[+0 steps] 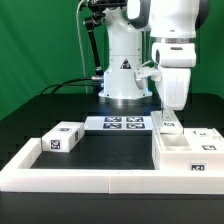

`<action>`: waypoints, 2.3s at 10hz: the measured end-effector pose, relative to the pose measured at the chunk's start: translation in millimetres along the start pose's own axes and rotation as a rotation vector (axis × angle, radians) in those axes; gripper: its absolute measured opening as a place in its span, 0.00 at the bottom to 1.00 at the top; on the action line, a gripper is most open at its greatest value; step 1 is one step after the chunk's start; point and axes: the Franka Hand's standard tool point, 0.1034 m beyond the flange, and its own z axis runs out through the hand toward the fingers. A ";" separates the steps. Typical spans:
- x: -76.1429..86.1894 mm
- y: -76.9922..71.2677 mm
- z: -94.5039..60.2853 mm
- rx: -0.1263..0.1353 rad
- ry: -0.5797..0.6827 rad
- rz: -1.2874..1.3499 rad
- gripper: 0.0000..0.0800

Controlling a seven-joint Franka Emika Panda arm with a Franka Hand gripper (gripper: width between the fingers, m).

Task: Assemble cabinet

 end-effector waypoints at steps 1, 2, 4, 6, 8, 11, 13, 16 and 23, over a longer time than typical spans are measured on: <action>-0.5 0.0 -0.2 0.004 -0.002 0.000 0.09; -0.6 0.0 -0.3 0.006 -0.004 0.000 0.09; -0.5 0.0 -0.6 0.009 -0.005 0.000 0.09; -0.5 0.0 -0.5 0.009 -0.005 0.000 0.09; -1.4 0.3 -1.5 0.019 -0.011 0.000 0.09; 0.5 -0.1 -0.3 -0.005 0.002 0.000 0.09; 0.2 -0.4 -0.1 -0.005 0.002 0.000 0.09; 0.6 -1.3 1.8 -0.022 0.014 -0.006 0.09; -11.4 0.2 2.6 -0.016 0.019 -0.065 0.09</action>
Offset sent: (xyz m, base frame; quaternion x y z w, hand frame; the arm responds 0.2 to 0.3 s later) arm 0.0086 0.0016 0.0066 -0.0137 -0.0021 0.0105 0.9998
